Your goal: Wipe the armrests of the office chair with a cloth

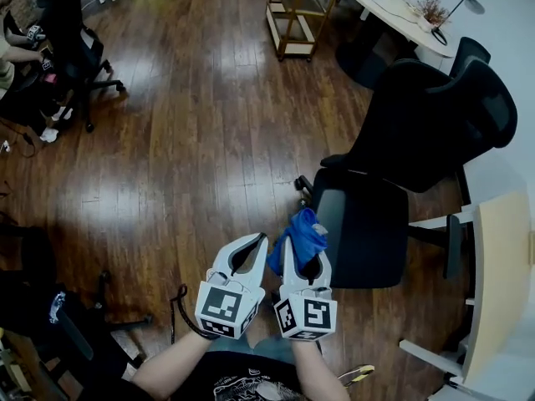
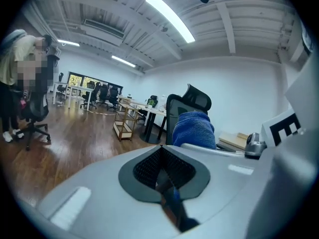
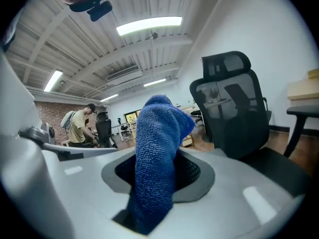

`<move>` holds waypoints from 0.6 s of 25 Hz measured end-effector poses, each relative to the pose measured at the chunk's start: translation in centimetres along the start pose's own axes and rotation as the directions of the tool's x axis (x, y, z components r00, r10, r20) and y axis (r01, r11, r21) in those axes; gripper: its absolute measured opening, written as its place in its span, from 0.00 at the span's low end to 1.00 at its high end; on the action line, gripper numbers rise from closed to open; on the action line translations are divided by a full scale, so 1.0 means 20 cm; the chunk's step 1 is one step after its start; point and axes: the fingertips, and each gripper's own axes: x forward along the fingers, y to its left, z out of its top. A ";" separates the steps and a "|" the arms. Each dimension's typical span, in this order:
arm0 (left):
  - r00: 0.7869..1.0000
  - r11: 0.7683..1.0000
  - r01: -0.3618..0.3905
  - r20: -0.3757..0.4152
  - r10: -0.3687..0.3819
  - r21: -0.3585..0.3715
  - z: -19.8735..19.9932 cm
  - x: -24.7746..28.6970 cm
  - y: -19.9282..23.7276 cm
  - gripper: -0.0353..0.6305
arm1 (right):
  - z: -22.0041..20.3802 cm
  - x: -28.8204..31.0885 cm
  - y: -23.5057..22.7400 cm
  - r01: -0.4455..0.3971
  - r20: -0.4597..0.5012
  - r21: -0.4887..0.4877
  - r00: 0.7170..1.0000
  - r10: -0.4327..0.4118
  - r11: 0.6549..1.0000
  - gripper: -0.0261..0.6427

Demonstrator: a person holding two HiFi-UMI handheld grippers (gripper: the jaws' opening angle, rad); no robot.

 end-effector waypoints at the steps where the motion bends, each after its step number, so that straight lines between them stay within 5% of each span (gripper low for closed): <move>1: 1.000 1.000 -0.003 0.016 0.003 0.008 0.02 -0.03 -0.06 0.06 | 0.06 -0.06 -0.01 -0.015 0.010 -0.020 1.000 0.015 1.000 0.26; 15: 0.988 0.998 -0.043 0.152 0.036 0.045 0.09 -0.11 -1.02 0.06 | 0.47 -0.86 -0.46 -0.125 0.095 -0.162 0.985 0.142 0.979 0.25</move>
